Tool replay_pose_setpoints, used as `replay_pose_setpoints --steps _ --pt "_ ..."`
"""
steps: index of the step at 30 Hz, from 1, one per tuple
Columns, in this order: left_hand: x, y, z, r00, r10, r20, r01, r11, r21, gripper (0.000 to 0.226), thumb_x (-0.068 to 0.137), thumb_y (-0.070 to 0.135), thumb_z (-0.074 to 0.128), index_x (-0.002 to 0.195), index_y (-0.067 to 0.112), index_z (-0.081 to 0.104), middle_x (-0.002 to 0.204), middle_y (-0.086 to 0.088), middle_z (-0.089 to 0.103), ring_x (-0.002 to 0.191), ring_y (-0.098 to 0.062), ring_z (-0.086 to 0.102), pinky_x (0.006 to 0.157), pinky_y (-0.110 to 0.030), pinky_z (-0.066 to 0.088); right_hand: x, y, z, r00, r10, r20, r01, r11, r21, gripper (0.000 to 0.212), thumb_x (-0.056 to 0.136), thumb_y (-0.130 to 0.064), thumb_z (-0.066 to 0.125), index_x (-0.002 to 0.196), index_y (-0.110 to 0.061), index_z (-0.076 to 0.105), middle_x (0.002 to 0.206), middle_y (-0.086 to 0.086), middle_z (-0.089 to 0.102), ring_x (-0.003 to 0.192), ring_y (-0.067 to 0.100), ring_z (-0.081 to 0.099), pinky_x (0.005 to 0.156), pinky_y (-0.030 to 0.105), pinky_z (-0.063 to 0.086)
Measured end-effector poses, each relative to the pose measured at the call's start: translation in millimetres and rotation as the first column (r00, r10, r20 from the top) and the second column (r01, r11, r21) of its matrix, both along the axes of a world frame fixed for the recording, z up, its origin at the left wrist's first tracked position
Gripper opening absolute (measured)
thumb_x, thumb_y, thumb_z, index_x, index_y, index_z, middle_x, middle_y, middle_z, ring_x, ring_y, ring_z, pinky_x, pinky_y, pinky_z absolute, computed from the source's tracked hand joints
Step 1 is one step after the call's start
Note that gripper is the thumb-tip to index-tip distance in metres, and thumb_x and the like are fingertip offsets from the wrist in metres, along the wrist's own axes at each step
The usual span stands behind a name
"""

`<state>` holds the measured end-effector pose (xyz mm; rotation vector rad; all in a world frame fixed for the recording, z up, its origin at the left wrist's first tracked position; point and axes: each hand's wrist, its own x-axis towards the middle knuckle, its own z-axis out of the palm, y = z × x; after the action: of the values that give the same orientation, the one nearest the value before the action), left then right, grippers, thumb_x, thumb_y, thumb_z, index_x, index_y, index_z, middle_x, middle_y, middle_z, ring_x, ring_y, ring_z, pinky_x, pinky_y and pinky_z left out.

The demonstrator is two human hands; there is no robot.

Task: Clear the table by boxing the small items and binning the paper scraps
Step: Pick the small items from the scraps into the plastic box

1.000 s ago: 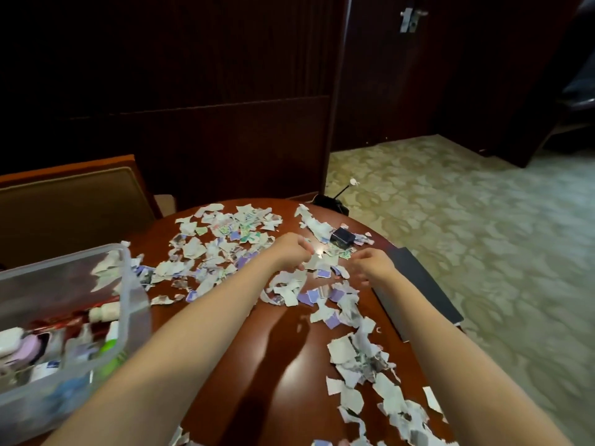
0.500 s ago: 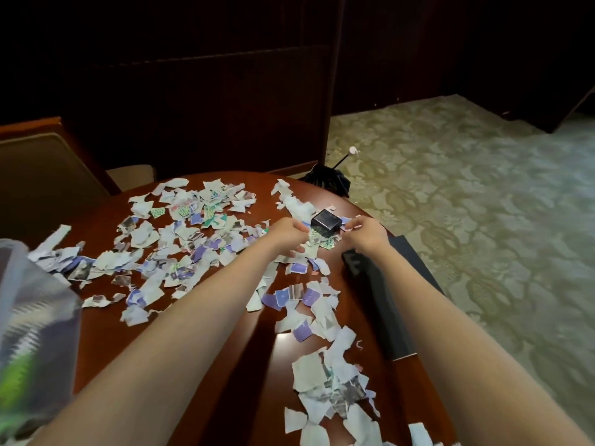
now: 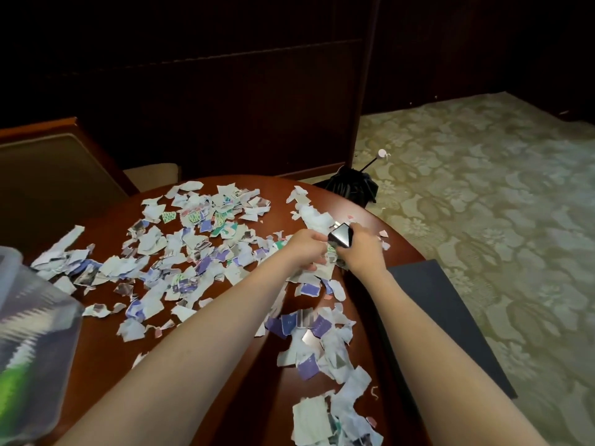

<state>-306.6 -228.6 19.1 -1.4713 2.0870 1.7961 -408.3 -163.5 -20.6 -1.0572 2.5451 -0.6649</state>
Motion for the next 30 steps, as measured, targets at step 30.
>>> replay_pose_setpoints --steps 30 --pt "173 -7 114 0.937 0.229 -0.264 -0.229 0.973 0.030 0.020 0.097 0.032 0.044 0.106 0.017 0.054 0.095 -0.005 0.061 0.081 -0.019 0.061 0.077 -0.031 0.051 189 -9 124 0.582 0.160 0.797 0.304 0.866 -0.396 0.014 0.085 -0.019 0.066 0.096 -0.020 0.057 0.112 0.012 0.062 0.105 0.029 0.063 0.078 0.031 0.055"
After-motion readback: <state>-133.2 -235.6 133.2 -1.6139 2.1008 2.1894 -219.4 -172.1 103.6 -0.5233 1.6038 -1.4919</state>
